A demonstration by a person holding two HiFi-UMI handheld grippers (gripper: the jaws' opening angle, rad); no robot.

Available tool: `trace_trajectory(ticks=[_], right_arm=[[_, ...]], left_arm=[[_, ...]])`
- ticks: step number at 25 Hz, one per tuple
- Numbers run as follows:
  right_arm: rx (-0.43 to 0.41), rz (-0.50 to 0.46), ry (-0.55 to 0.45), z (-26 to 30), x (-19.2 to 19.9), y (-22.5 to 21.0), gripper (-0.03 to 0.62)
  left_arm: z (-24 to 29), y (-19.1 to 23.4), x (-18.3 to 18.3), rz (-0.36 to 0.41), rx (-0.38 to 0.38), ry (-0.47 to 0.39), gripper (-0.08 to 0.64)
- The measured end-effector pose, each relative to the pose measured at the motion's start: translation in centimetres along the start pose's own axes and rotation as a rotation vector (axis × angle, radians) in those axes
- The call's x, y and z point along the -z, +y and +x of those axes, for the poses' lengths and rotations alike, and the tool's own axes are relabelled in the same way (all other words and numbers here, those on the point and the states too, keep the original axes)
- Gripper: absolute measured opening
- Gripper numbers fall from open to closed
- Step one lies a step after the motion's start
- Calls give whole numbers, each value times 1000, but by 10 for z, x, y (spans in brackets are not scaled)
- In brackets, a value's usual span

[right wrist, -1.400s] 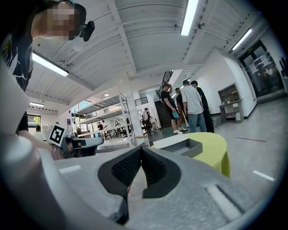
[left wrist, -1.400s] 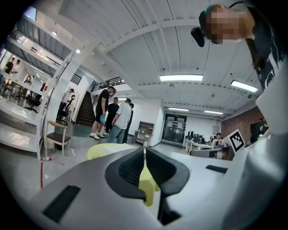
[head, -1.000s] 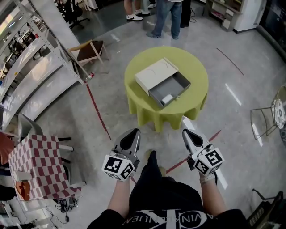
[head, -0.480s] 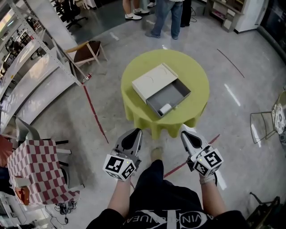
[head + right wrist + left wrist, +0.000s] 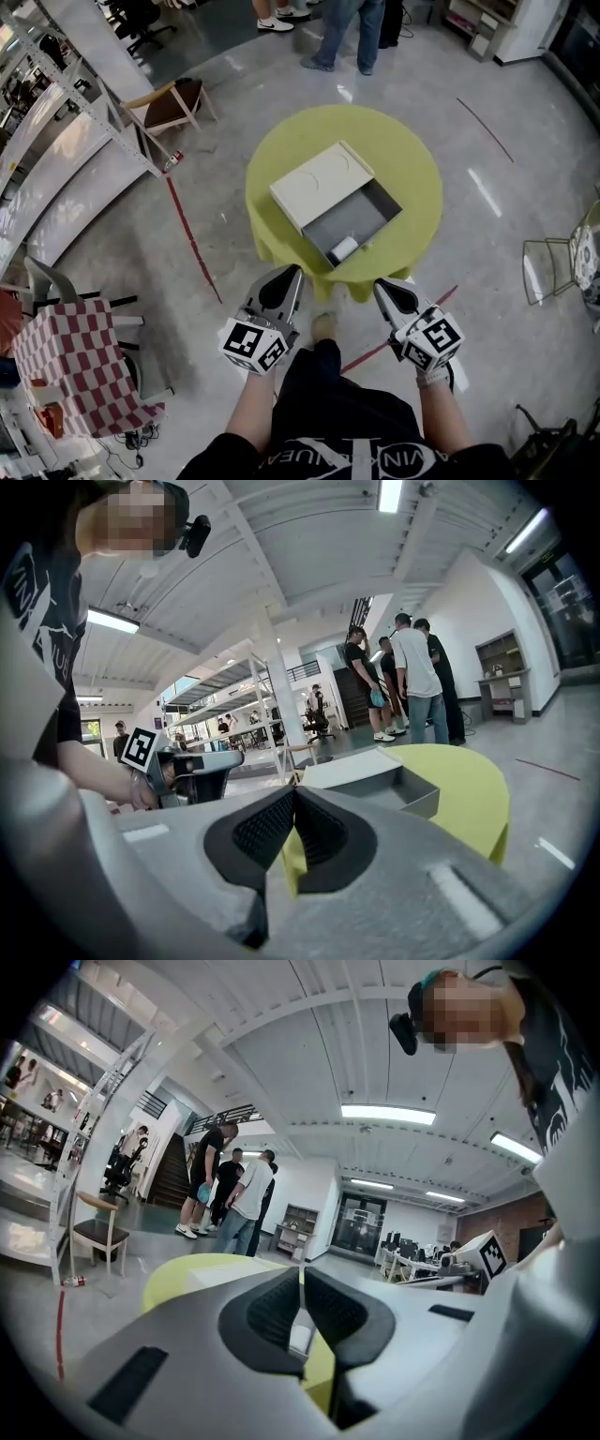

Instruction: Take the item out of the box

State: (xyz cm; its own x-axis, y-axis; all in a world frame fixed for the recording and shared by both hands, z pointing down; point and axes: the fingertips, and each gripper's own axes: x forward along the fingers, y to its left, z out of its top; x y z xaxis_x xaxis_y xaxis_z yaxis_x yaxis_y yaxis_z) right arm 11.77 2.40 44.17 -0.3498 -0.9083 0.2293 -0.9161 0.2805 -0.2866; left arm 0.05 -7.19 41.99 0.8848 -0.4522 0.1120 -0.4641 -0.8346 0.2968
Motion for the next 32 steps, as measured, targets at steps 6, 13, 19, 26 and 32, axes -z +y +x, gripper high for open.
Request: trace_trajectory(ticks=[6,13,19,26,32], right_arm=[[-11,0,45,21,-1,-18,6],[-33,14,60,53,-7,-32,6],[-59,-16,77,70,-11,-38,6],[-122,-83,179,84,1,-37,6],[-228,-140,270,93,12,-38,6]], left_arm=[[31,17,3,-20,8,26,21],[59,38,-6,-26,33,23,21],[71,50,-10,-31,37,15,21],[66,57,2,-56,6,29,21],[64,64,6,-76,-73,15,21]])
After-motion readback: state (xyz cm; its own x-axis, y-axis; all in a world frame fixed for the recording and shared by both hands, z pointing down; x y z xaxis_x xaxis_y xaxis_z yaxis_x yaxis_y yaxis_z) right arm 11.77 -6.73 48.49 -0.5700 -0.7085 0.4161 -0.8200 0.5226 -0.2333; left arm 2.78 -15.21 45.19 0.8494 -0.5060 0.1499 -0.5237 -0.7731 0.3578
